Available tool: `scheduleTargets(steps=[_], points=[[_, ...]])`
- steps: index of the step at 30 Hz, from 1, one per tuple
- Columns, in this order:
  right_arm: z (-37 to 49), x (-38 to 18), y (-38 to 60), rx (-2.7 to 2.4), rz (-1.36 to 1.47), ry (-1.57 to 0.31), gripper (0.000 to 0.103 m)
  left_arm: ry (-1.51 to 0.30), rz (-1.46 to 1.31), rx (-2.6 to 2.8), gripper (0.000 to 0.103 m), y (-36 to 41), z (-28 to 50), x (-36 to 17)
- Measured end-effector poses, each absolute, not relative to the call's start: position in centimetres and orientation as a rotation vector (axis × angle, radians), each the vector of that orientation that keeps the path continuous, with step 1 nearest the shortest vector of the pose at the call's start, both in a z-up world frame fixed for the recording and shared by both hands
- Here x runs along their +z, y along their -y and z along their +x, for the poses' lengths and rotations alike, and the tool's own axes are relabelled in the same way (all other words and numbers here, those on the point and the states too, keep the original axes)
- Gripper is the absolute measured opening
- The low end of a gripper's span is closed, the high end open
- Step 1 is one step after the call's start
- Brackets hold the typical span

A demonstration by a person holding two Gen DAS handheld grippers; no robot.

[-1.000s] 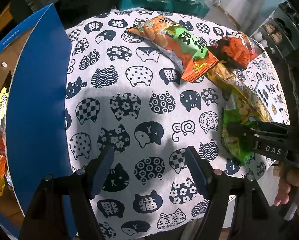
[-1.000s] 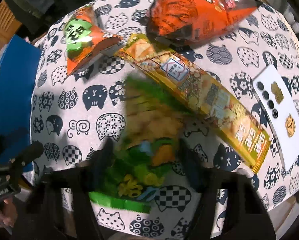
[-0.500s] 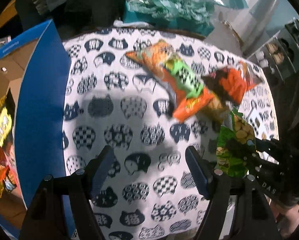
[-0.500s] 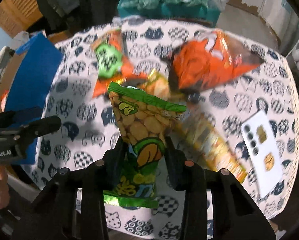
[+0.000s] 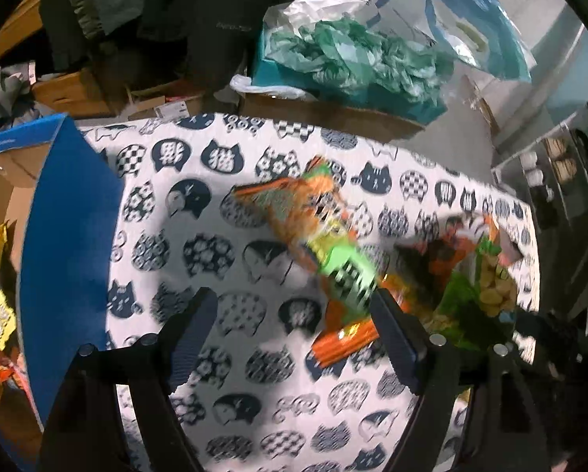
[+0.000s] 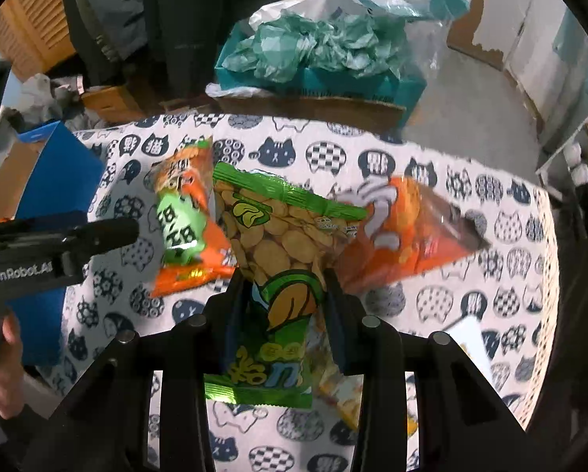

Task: Organize snacks
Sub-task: 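Grasp the orange-green snack bag with the left tool while the right tool holds the green bag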

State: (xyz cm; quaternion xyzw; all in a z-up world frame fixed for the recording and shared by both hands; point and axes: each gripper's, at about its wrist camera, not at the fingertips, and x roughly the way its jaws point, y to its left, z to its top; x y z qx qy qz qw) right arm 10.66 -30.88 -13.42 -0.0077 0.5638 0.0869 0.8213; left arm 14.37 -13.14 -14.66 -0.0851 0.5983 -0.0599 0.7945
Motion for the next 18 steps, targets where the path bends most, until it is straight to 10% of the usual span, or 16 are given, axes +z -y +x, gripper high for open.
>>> scheduleTargets(steps=[18], points=[[11.6, -16.0, 32.3, 0.183, 0.053, -1.252, 0.035, -1.389, -0.18, -0.104, 0.082, 16.2, 18.7, -19.6]])
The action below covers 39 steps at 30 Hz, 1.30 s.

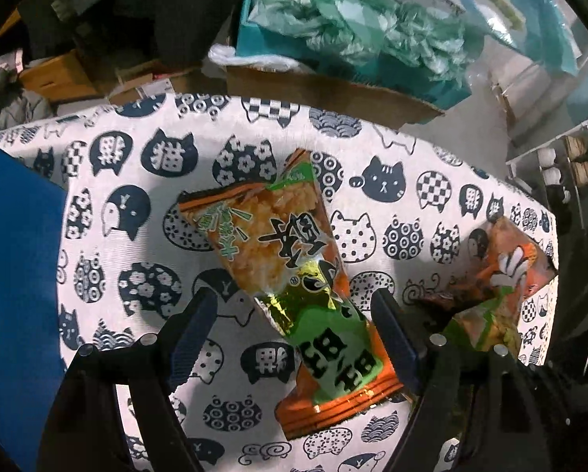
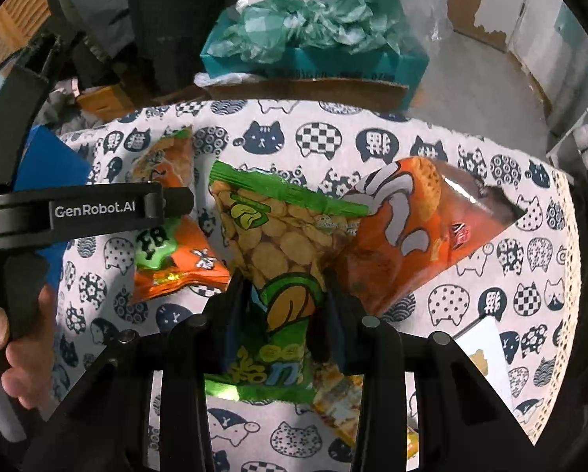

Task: Organize snacks
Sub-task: 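Grasp the orange-green snack bag with the left tool while the right tool holds the green bag, then carry the orange-green bag into the box with the left tool while the right tool holds the green bag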

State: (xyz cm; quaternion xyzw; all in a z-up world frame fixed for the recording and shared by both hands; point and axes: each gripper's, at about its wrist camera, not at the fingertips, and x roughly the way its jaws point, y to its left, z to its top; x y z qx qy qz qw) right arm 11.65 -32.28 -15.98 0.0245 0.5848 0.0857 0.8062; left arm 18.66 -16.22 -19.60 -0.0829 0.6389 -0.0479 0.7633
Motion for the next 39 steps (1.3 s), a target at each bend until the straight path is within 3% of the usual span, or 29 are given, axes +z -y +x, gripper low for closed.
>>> scheduleTargets(steps=[4, 7, 9, 14, 39], points=[[11.6, -16.3, 32.3, 0.188, 0.057, -1.251, 0.035, -1.366, -0.178, -0.121, 0.082, 16.2, 18.6, -20.0], [11.6, -16.4, 32.3, 0.187, 0.063, -1.251, 0.035, -1.359, -0.174, -0.15, 0.065, 16.2, 18.6, -20.0], [11.5, -16.4, 32.3, 0.188, 0.066, -1.251, 0.035, -1.362, -0.172, -0.172, 0.046, 16.2, 18.5, -20.0], [11.5, -16.4, 31.9, 0.189, 0.064, -1.256, 0.035, -1.321, -0.101, -0.191, 0.037, 16.4, 17.7, -19.4], [8.3, -9.0, 28.9, 0.237, 0.044, -1.113, 0.035, -1.004, 0.124, -0.167, 0.036, 11.1, 8.7, -8.3]])
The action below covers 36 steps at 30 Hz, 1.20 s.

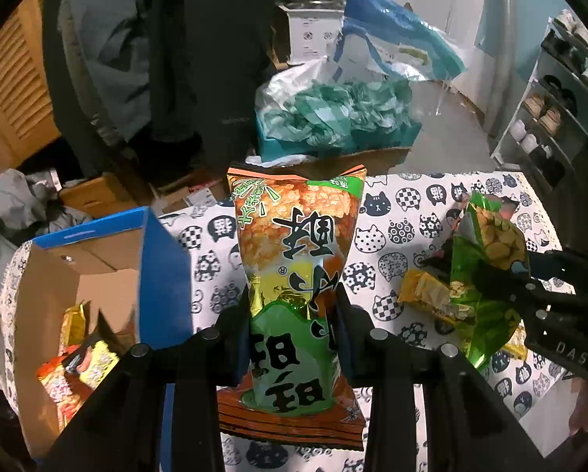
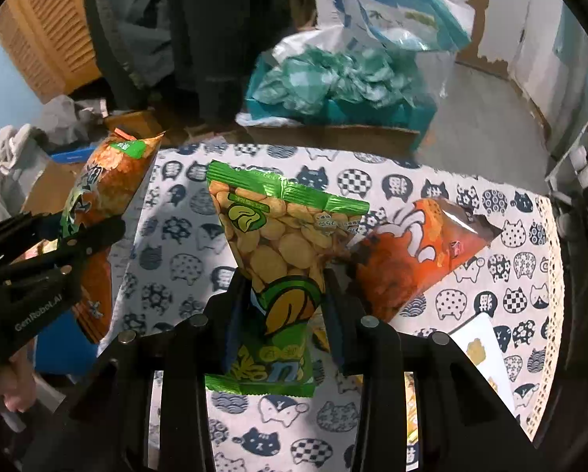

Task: Organize snacks
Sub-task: 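Carry the orange-green bag into the box with the left tool while the right tool holds the green bag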

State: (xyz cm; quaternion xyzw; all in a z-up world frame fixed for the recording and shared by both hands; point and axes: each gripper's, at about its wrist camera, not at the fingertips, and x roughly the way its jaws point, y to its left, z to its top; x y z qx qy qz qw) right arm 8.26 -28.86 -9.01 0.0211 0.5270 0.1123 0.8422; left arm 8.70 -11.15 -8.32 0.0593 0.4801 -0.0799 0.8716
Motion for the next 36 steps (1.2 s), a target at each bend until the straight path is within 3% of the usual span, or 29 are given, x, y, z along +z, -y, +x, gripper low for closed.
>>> scheduleTargets(steps=[22, 36], points=[[8.1, -5.4, 19.7, 0.365, -0.042, -1.065, 0.035, -0.96, 0.026, -0.066, 0.036, -1.2, 5.7, -5.0], [9.7, -3.7, 11.7, 0.493, -0.068, -1.048, 0.035, -1.011, -0.063, 0.08, 0.036, -10.9, 7.5, -6.9]])
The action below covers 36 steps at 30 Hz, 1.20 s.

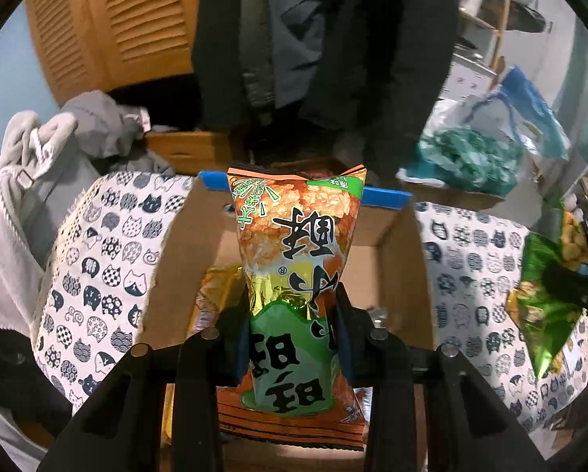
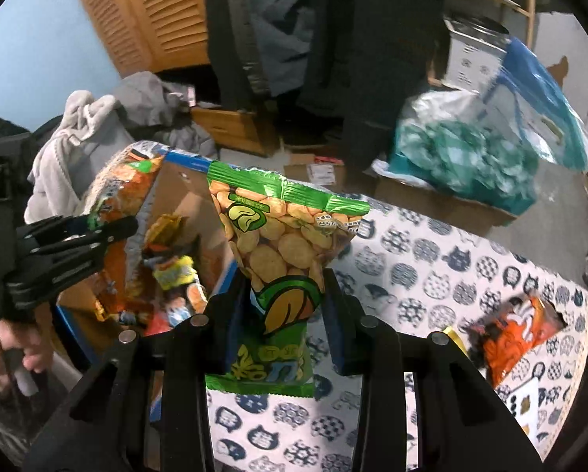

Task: Organize snacks
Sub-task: 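Carry the orange-green bag into the box with the left tool while the right tool holds the green bag, then lower the green peanut bag into the box and open the right tool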

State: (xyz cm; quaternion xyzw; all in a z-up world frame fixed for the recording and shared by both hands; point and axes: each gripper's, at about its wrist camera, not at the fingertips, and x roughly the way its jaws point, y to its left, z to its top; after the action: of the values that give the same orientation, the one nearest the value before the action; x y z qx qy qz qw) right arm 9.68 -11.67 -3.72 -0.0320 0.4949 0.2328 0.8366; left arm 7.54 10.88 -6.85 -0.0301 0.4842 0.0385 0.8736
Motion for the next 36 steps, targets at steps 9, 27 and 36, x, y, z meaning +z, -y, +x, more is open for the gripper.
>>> scheduleTargets(steps=[9, 27, 36], points=[[9.7, -4.0, 8.7, 0.533, -0.1, -1.056, 0.035, -1.124, -0.115, 0.104, 0.036, -13.4, 9.6, -11.1], [10.4, -5.3, 4.8, 0.59, -0.112, -1.103, 0.035, -1.143, -0.144, 0.124, 0.074, -14.0, 9.1, -10.6], [11.9, -6.1, 0.8, 0.62, -0.137, -1.139, 0.035, -1.074, -0.111, 0.157, 0.075, -15.0, 6.8, -7.7]])
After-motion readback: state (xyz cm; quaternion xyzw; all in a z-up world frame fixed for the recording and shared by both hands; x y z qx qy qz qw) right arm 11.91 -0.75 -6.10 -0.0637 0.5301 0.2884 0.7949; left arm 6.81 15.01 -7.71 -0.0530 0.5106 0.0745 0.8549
